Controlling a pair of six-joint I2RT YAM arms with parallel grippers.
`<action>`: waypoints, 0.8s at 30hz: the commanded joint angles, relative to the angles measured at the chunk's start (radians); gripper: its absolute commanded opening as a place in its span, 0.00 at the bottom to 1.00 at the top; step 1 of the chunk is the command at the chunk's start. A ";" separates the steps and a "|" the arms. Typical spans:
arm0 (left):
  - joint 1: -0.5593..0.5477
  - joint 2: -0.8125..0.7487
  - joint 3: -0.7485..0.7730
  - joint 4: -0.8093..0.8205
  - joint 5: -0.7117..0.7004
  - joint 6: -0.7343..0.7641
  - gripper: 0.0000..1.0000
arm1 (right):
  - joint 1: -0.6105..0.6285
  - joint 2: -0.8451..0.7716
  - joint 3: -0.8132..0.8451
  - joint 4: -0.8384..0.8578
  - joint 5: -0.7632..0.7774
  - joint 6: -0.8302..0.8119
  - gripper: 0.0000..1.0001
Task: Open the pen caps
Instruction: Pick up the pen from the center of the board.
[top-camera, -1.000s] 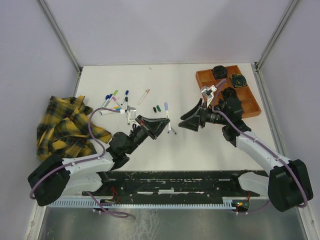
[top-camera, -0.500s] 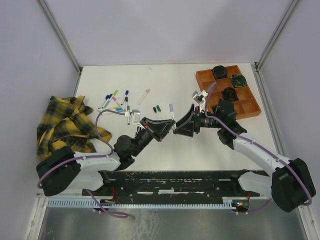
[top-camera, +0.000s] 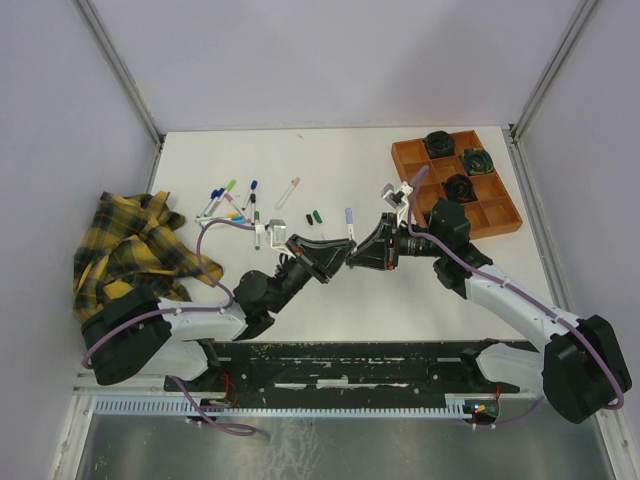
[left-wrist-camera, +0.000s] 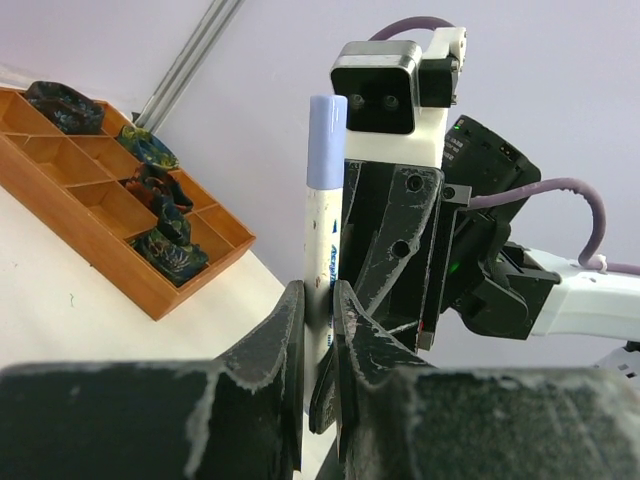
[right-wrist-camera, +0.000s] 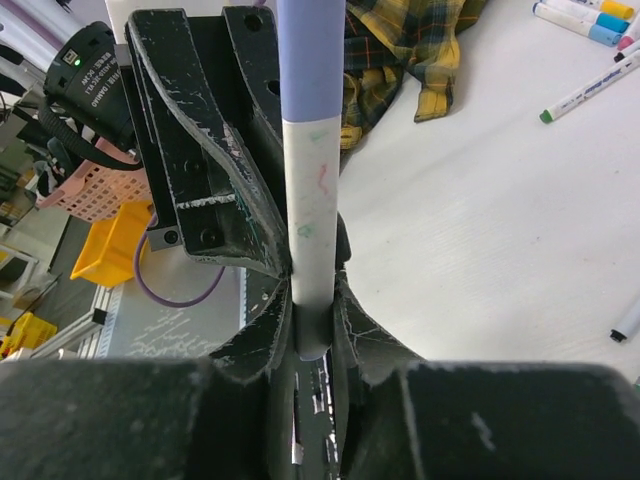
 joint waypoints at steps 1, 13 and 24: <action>-0.011 0.009 0.040 0.066 -0.003 -0.001 0.03 | 0.004 -0.009 0.048 0.051 -0.017 -0.009 0.14; 0.026 -0.163 0.092 -0.312 0.048 0.016 0.63 | -0.005 0.007 0.227 -0.412 -0.100 -0.297 0.00; 0.208 -0.279 0.220 -0.585 0.399 -0.065 0.72 | -0.014 0.029 0.303 -0.626 -0.168 -0.469 0.00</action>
